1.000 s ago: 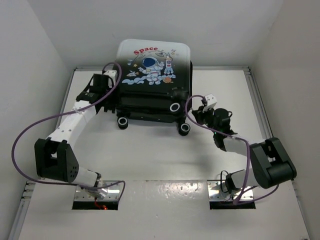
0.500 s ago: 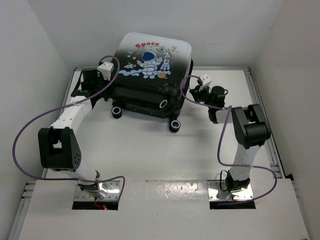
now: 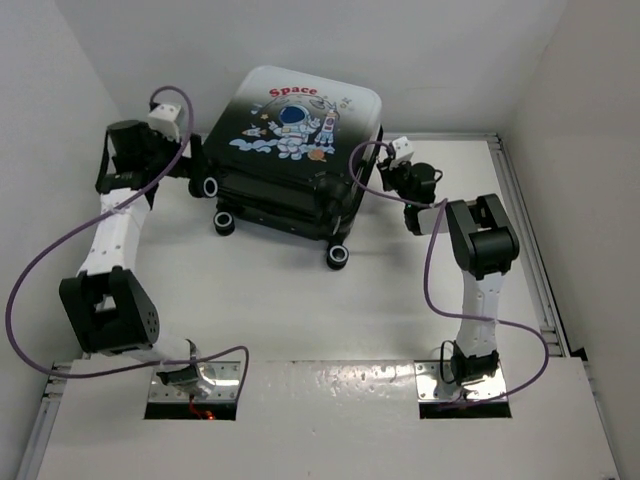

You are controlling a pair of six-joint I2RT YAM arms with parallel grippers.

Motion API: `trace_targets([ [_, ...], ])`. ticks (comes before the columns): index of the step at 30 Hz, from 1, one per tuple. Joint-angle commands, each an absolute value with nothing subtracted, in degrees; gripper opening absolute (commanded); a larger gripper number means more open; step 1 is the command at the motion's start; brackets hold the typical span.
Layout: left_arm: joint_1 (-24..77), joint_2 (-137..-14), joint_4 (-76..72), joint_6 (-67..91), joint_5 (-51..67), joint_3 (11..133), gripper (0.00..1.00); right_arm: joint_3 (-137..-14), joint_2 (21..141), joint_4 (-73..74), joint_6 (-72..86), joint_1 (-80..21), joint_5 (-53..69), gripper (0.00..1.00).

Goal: Pack the luggage

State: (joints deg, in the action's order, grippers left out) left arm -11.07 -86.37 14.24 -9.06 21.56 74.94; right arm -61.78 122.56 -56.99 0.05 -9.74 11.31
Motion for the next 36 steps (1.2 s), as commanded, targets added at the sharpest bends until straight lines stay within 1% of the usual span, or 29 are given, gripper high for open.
trace_targets([
  [1,-12.3,-76.1,9.9,-3.8,27.8,81.4,1.0,-57.9,117.6,-58.3,2.4,-11.7,8.4,0.0],
  [2,-12.3,-74.9,10.8,-3.1,28.3,82.4,1.0,-55.4,116.2,-58.6,2.5,-12.3,8.9,0.0],
  [7,-13.4,-69.2,22.5,-2.6,29.6,83.8,1.0,-51.5,112.6,-59.9,4.1,-20.1,11.1,0.0],
  [8,-15.1,-68.6,24.1,-1.8,29.6,83.2,1.0,-50.8,111.7,-60.1,4.5,-23.0,11.6,0.0],
  [10,-17.3,-67.9,28.4,-1.1,31.3,82.1,1.0,-50.5,111.4,-60.6,5.4,-25.2,11.6,0.0],
  [13,-21.8,-66.4,33.0,-0.3,35.7,80.2,1.0,-50.5,110.7,-61.2,6.5,-32.0,11.6,0.0],
  [15,-23.8,-64.8,35.2,-2.4,38.9,78.4,1.0,-50.6,110.1,-61.4,7.4,-34.4,11.7,0.0],
  [18,-23.8,-63.6,40.9,-8.9,42.9,76.6,1.0,-51.5,109.8,-62.4,8.7,-42.9,10.6,0.0],
  [21,-23.8,-63.5,46.7,-16.6,43.5,77.2,0.99,-53.1,110.0,-62.9,9.8,-48.2,9.2,0.0],
  [22,-23.8,-65.5,48.6,-18.7,44.4,78.1,0.99,-53.3,110.2,-63.0,10.5,-50.9,7.9,0.0],
  [23,-23.8,-66.9,53.7,-21.4,45.2,79.2,0.99,-53.5,110.3,-63.1,10.7,-52.1,7.6,0.0],
  [24,-23.8,-68.2,56.5,-26.8,46.0,81.4,0.93,-54.0,110.1,-62.3,11.1,-54.5,6.3,0.0],
  [25,-23.8,-69.4,58.4,-27.9,45.4,82.1,0.9,-54.1,109.6,-61.6,11.7,-56.0,4.5,0.0],
  [26,-23.8,-71.7,61.7,-28.8,45.4,82.6,0.89,-54.4,109.4,-60.1,12.7,-56.1,3.8,0.0],
  [27,-23.1,-72.6,62.8,-30.8,45.4,82.6,0.85,-54.2,109.3,-59.5,13.1,-56.2,2.3,0.0],
  [28,-22.3,-73.1,62.8,-30.3,42.7,82.6,0.83,-53.4,109.1,-59.3,12.3,-54.9,0.7,0.0],
  [30,-21.8,-73.1,60.0,-28.9,40.8,82.1,0.83,-52.7,108.9,-56.5,12.3,-53.3,-1.3,0.0],
  [31,-19.9,-72.6,58.1,-27.5,39.8,80.8,0.83,-52.3,108.5,-55.5,12.7,-52.4,-2.3,0.0],
  [32,-18.6,-72.1,53.2,-25.9,36.2,79.9,0.83,-51.9,108.5,-54.1,12.5,-49.2,-4.1,0.0],
  [33,-16.8,-72.1,50.8,-24.1,33.4,78.8,0.83,-51.2,108.4,-53.4,12.4,-48.2,-5.0,0.0],
  [34,-13.2,-72.1,49.4,-21.7,28.2,77.4,0.83,-49.7,107.5,-52.9,12.3,-45.9,-5.4,0.0],
  [35,-11.7,-72.7,48.4,-21.1,25.9,76.7,0.83,-49.0,107.1,-52.6,11.7,-44.7,-6.1,0.0],
  [36,-10.4,-73.6,47.6,-20.5,23.7,76.1,0.83,-48.2,106.2,-52.5,10.6,-41.1,-6.3,0.0],
])
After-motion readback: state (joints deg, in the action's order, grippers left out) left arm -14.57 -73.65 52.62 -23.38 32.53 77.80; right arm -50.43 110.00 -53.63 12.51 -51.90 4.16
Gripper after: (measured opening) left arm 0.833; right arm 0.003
